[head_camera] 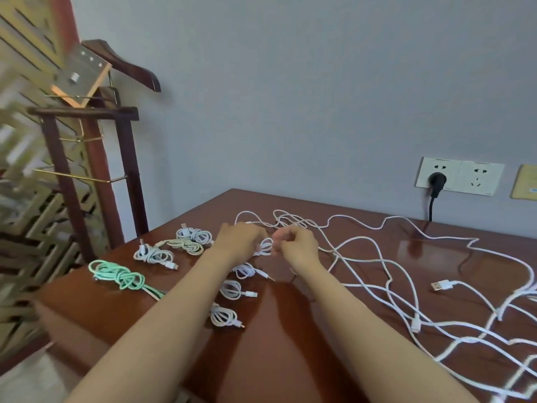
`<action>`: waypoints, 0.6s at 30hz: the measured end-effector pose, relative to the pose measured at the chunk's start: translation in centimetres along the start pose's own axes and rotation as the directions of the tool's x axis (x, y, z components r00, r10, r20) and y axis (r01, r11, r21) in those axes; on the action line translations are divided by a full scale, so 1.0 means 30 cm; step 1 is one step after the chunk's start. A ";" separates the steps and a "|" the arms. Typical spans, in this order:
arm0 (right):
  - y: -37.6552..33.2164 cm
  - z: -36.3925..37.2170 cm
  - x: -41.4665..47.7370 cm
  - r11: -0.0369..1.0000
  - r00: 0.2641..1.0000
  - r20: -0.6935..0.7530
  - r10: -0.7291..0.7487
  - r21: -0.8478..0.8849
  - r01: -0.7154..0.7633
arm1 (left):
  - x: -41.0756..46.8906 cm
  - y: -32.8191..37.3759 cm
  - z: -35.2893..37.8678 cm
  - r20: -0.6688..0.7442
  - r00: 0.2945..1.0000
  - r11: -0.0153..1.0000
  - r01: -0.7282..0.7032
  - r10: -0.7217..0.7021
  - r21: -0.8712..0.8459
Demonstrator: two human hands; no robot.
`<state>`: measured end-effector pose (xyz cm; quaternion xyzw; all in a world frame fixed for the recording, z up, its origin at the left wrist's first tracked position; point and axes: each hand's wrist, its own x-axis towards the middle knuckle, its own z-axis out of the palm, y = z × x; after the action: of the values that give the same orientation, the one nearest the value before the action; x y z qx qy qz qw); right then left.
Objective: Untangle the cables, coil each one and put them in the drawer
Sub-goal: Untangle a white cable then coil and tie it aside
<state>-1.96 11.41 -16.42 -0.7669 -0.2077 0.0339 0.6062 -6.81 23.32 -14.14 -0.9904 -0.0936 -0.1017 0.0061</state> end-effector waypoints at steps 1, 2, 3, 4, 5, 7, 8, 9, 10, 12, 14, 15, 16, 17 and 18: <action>0.009 -0.005 0.000 1.000 1.000 0.004 0.001 -0.013 -0.001 | -0.001 0.006 0.007 -0.003 1.000 1.000 0.005 -0.005 -0.002; 0.015 -0.013 -0.001 0.999 1.000 0.004 -0.007 -0.049 0.007 | -0.001 0.013 0.013 -0.009 1.000 1.000 0.004 -0.004 0.000; 0.017 -0.022 -0.002 0.992 1.000 0.009 -0.021 -0.123 0.021 | 0.000 0.021 0.015 -0.014 1.000 1.000 0.000 0.000 0.012; 0.016 -0.033 -0.003 0.970 0.999 0.020 -0.036 -0.241 0.040 | 0.003 0.026 0.017 -0.010 1.000 1.000 -0.002 0.003 0.027; 0.020 -0.044 -0.002 0.922 0.998 0.044 -0.045 -0.382 0.059 | 0.007 0.031 0.018 -0.003 1.000 0.999 -0.006 0.006 0.045; 0.033 -0.064 -0.008 0.764 0.996 0.086 0.002 -0.642 0.054 | 0.014 0.035 0.022 0.015 1.000 0.996 -0.006 0.005 0.088; 0.037 -0.074 -0.013 0.711 0.996 0.077 0.049 -0.703 0.019 | 0.016 0.037 0.023 0.017 1.000 0.994 -0.006 0.005 0.108; 0.039 -0.082 -0.017 0.693 0.993 0.057 0.101 -0.720 -0.029 | 0.016 0.038 0.026 0.020 1.000 0.992 -0.004 0.002 0.125; 0.043 -0.091 -0.018 0.695 0.991 0.038 0.132 -0.716 -0.065 | 0.017 0.038 0.027 0.022 1.000 0.990 -0.002 -0.001 0.139; 0.046 -0.105 -0.012 0.689 0.989 0.024 0.143 -0.720 -0.082 | 0.015 0.039 0.026 0.029 1.000 0.987 0.000 -0.005 0.160; 0.042 -0.116 -0.007 0.712 0.995 0.023 0.100 -0.700 -0.055 | 0.013 0.043 0.020 0.038 0.999 0.986 0.005 -0.011 0.166; 0.041 -0.121 -0.005 0.745 0.998 0.008 0.064 -0.666 -0.042 | 0.013 0.046 0.017 0.043 0.999 0.986 0.008 -0.015 0.169; 0.039 -0.127 -0.004 0.784 1.000 -0.022 0.018 -0.620 -0.028 | 0.014 0.051 0.012 0.050 0.999 0.984 0.010 -0.019 0.176; 0.037 -0.134 -0.002 0.820 0.997 -0.068 -0.030 -0.573 -0.014 | 0.015 0.056 0.007 0.058 0.998 0.983 0.011 -0.023 0.185; 0.030 -0.143 -0.001 0.849 0.990 -0.123 -0.070 -0.528 -0.006 | 0.017 0.062 0.000 0.064 0.998 0.980 0.011 -0.024 0.198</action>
<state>-0.44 7.32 -16.15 -0.9006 -0.1796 -0.0874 0.3859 -5.98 21.58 -14.03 -0.9868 -0.1122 -0.0590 0.1003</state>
